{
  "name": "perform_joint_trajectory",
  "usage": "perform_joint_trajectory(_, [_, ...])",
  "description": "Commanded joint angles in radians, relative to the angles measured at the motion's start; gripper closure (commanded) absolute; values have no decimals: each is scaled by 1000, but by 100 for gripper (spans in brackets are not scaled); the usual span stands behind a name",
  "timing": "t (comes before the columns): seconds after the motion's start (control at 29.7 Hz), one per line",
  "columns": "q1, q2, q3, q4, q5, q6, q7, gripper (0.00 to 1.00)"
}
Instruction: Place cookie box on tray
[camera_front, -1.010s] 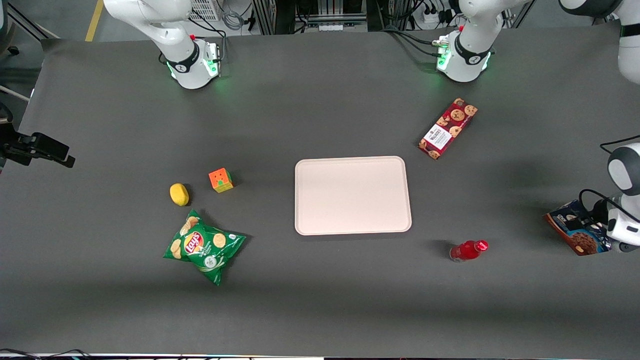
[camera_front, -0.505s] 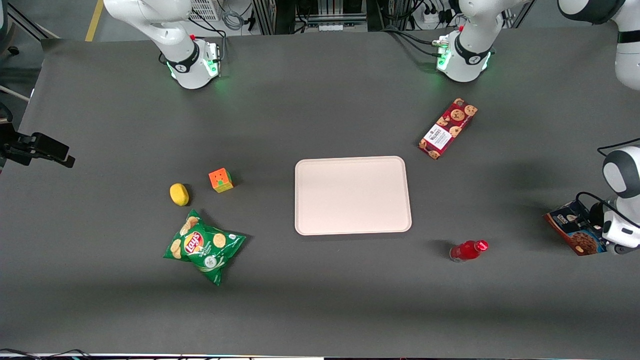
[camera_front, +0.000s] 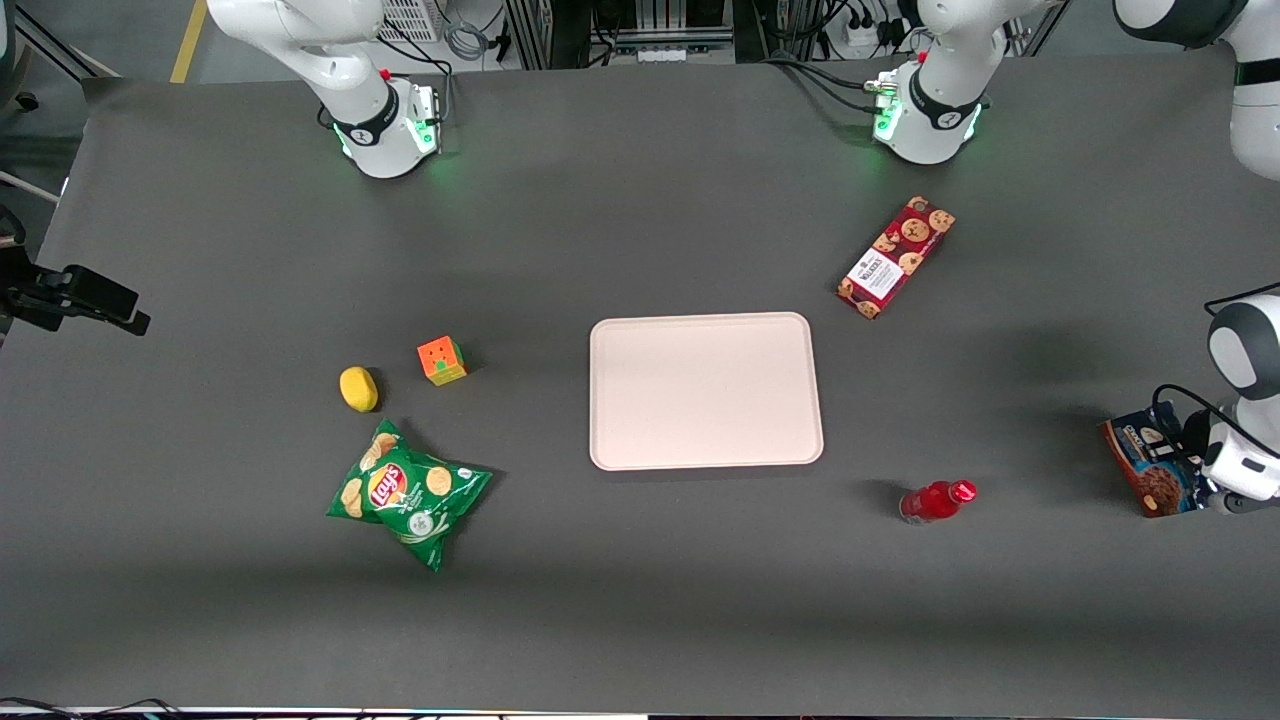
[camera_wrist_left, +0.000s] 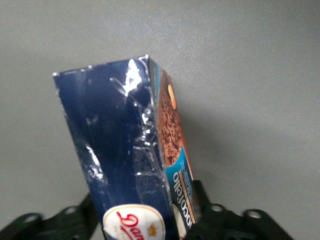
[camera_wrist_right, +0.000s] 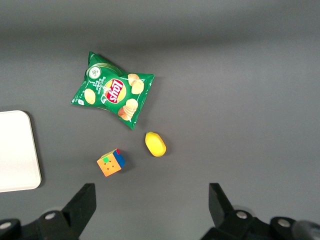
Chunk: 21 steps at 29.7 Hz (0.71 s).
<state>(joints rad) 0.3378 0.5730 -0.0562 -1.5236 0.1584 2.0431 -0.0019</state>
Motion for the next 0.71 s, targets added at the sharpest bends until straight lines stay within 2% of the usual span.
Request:
perform_joint_trajectory(0.0, [-11, -64, -14, 141, 13, -234, 37, 96])
perform_joint_trajectory(0.1, [-11, -81, -22, 203, 4, -320, 97, 96])
perform_joint_trajectory(0.4, [-11, -165, -43, 326, 3, -558, 106, 96])
perform_joint_trajectory(0.57, [-11, -179, -54, 332, -6, -592, 108, 96])
perform_joint_trajectory(0.67, [-9, -188, -80, 330, -36, -610, 97, 96])
